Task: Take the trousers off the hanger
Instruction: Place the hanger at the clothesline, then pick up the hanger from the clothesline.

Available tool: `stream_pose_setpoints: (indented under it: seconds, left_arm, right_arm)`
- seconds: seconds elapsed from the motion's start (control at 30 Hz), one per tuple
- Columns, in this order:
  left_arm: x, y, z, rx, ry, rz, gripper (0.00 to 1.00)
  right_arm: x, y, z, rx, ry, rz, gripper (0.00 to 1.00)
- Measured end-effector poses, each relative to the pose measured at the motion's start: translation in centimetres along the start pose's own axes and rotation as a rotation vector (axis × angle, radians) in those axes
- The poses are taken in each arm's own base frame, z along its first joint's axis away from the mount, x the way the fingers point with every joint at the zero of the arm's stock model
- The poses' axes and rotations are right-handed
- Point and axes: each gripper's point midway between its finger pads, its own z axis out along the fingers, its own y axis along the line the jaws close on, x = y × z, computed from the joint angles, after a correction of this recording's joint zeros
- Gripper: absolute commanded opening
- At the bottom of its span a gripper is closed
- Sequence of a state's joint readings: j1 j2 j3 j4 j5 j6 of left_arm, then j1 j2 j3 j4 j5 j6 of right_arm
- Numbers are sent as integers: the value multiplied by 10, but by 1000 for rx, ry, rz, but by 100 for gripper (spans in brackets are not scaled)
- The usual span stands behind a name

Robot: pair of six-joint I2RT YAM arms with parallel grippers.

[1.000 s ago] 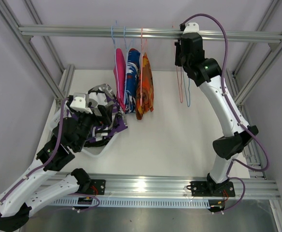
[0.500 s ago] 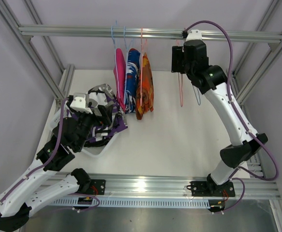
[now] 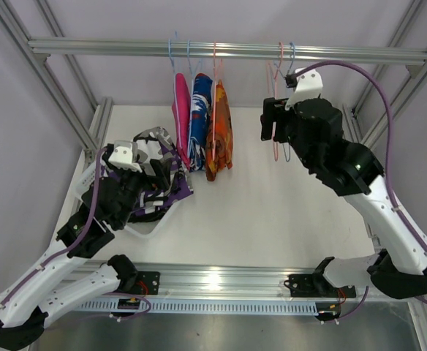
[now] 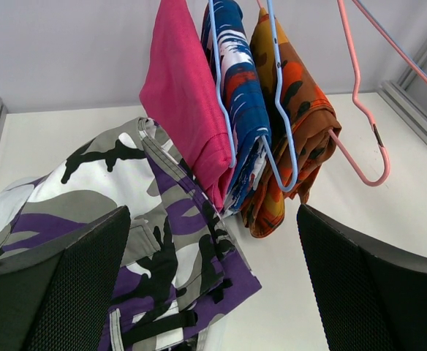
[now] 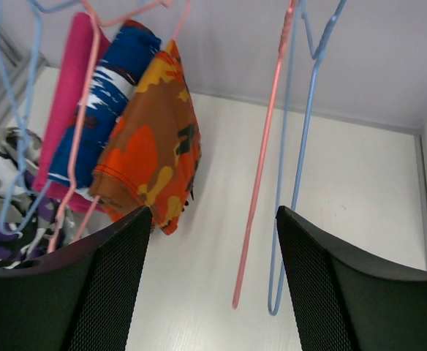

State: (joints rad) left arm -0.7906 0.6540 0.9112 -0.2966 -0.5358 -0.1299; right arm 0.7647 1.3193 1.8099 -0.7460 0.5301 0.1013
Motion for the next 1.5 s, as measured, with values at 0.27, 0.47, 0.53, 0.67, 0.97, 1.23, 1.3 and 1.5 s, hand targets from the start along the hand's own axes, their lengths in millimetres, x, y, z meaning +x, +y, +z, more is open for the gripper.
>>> stream_pose_setpoints:
  seconds: [0.27, 0.47, 0.53, 0.67, 0.97, 1.23, 1.3, 1.5]
  left_arm:
    - [1, 0, 0, 0, 2, 1, 99]
    - [3, 0, 2, -4, 9, 9, 99]
    - [3, 0, 3, -4, 10, 14, 100]
    - [6, 0, 5, -10, 19, 21, 99]
    - [11, 0, 8, -23, 35, 39, 100]
    - [17, -4, 12, -18, 54, 53, 100]
    - [18, -4, 12, -18, 56, 55, 99]
    - [18, -5, 11, -15, 56, 55, 100]
  right_arm:
    - [-51, -3, -55, -100, -190, 99, 74]
    - [-78, 21, -54, -208, -266, 139, 73]
    - [-73, 37, -41, -248, -244, 140, 73]
    - [-45, 81, -3, -340, -146, 127, 73]
    - [10, 134, 40, -465, 12, 104, 79]
    - [16, 150, 61, -514, 4, 110, 79]
    - [18, 151, 67, -511, 3, 111, 79]
    - [29, 144, 89, -505, 8, 129, 79]
